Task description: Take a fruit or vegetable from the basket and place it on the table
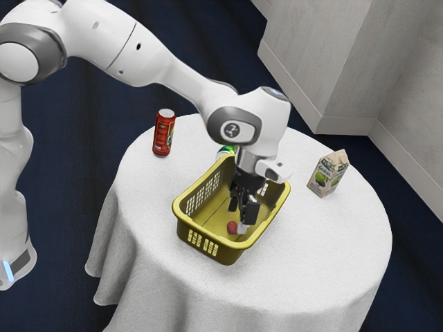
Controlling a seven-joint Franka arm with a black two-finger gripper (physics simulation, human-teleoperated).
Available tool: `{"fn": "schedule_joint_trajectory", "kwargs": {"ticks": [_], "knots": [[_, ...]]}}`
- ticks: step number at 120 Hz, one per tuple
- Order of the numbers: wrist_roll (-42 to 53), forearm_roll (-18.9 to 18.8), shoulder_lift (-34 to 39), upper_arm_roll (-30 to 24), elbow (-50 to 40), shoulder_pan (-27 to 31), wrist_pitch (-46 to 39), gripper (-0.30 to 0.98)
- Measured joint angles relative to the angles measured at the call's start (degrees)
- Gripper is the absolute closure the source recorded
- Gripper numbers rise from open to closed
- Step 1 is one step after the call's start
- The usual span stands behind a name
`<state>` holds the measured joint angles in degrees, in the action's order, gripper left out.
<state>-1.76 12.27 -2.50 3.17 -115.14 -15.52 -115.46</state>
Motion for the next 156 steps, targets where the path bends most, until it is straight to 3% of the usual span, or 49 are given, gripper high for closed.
{"fn": "schedule_joint_trajectory", "kwargs": {"ticks": [97, 120, 156], "knots": [[-0.5, 1.9, 0.3, 0.1, -3.1, -0.5, -3.3, 0.00], [-0.5, 2.0, 0.3, 0.2, -3.1, -0.1, -3.4, 0.32], [-0.5, 2.0, 0.0, 0.2, -3.0, 0.2, -3.6, 0.46]]}}
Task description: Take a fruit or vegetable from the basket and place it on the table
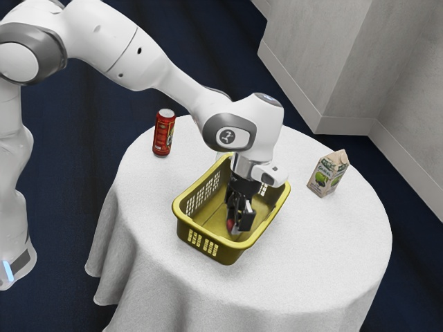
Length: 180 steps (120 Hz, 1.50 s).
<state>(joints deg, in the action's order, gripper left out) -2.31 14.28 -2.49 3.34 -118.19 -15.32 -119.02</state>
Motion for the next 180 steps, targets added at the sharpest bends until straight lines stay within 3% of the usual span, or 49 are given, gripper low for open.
{"fn": "schedule_joint_trajectory", "kwargs": {"ticks": [34, 52, 60, 69, 77, 113, 130, 147, 152, 156, 163, 167, 173, 180], "knots": [[0.2, -0.6, 0.8, 1.1, 3.3, -0.1, 0.1, 0.49], [1.0, -3.8, -0.8, 1.3, 15.2, 1.5, 1.9, 0.49], [1.6, -5.6, -5.4, 0.5, 24.7, 2.5, 3.4, 0.49], [2.3, -7.8, -12.1, -6.4, 36.1, 7.1, 5.7, 0.48], [2.9, -9.1, -16.6, -11.4, 40.8, 10.8, 7.3, 0.49], [5.8, -11.2, -34.6, -21.0, 54.9, 16.1, 10.5, 0.50], [6.8, -11.5, -37.8, -22.1, 56.3, 16.0, 10.9, 0.50], [8.3, -11.4, -38.0, -21.7, 56.4, 16.0, 11.1, 0.20], [8.8, -11.7, -36.8, -21.4, 55.8, 15.8, 11.2, 0.15], [9.0, -12.6, -31.6, -20.0, 51.6, 15.9, 11.2, 0.12], [8.3, -13.9, -9.7, -12.4, 29.4, 17.5, 12.5, 0.08], [7.8, -15.6, -0.7, -8.4, 21.9, 18.6, 14.8, 0.06], [7.3, -19.5, 6.0, -5.6, 18.9, 22.1, 17.9, 0.04], [6.9, -22.0, 7.7, -4.5, 19.8, 23.9, 20.7, 0.03]]}}
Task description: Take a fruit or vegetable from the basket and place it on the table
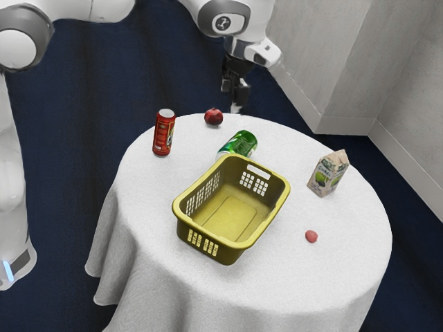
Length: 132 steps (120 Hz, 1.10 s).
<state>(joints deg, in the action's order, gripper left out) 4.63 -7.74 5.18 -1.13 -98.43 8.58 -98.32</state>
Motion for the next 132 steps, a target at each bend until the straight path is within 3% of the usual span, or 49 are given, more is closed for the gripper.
{"fn": "schedule_joint_trajectory", "kwargs": {"ticks": [15, 24, 55, 95, 132], "knots": [[-0.8, -1.6, -0.3, 0.5, 2.8, -9.5, 3.7, 0.01], [-1.2, -2.0, -0.6, 0.6, 5.7, -12.1, 5.0, 0.01], [-2.2, -0.9, -2.6, 0.7, 8.6, -8.7, 7.1, 0.00], [-3.0, -0.8, -2.7, 0.5, 9.2, -13.2, 7.8, 0.00], [-3.6, -1.2, -3.7, 0.1, 10.9, -11.7, 7.9, 0.00]]}}
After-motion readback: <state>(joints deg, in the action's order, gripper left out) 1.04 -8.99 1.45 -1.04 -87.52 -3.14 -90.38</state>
